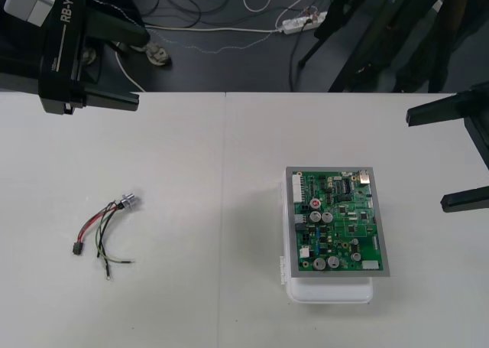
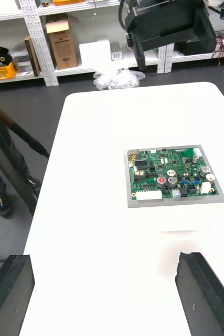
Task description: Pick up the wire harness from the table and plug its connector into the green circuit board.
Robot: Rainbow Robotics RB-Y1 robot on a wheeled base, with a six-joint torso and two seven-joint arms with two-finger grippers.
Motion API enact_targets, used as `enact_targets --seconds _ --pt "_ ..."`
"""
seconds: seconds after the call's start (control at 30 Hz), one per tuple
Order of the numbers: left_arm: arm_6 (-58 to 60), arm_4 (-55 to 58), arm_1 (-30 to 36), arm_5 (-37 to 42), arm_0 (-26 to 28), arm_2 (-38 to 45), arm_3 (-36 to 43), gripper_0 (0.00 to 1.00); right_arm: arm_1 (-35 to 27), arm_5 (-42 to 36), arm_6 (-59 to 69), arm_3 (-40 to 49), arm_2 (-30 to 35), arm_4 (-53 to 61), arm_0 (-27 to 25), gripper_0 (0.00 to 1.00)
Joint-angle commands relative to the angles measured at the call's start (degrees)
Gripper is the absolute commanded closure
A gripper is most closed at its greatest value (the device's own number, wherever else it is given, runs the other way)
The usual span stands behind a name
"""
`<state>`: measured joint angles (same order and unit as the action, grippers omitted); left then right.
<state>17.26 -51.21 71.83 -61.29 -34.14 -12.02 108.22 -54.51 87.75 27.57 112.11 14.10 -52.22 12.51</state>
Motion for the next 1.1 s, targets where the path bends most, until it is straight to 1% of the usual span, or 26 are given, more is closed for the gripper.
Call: enact_targets --seconds 0.03,0.37,0.57,0.8,1.1 --pt "-0.6 0.1 -0.5 2.5 -2.1 1.3 1.2 0.20 0.4 -0.2 -2.7 -3.6 2.3 4.4 -0.9 0.00" --pt "-0.6 0.1 -0.5 2.5 -2.1 1.3 1.2 0.21 0.4 1.5 -2.8 -5.4 4.5 6.5 -1.0 0.00" --pt "-0.6 0.1 -0.5 2.5 -2.1 1.3 1.2 0.20 0.5 2.0 -2.8 -7.3 5.5 9.7 -1.0 0.00" --pt "-0.6 0.1 -0.5 2.5 -2.1 1.3 1.2 0.21 0.5 2.2 -3.0 -9.5 6.7 10.7 -1.0 0.00" --pt "-0.6 0.1 -0.5 2.5 -2.1 1.3 1.2 0.20 0.5 2.2 -4.6 -10.0 8.4 10.3 -1.5 0.00"
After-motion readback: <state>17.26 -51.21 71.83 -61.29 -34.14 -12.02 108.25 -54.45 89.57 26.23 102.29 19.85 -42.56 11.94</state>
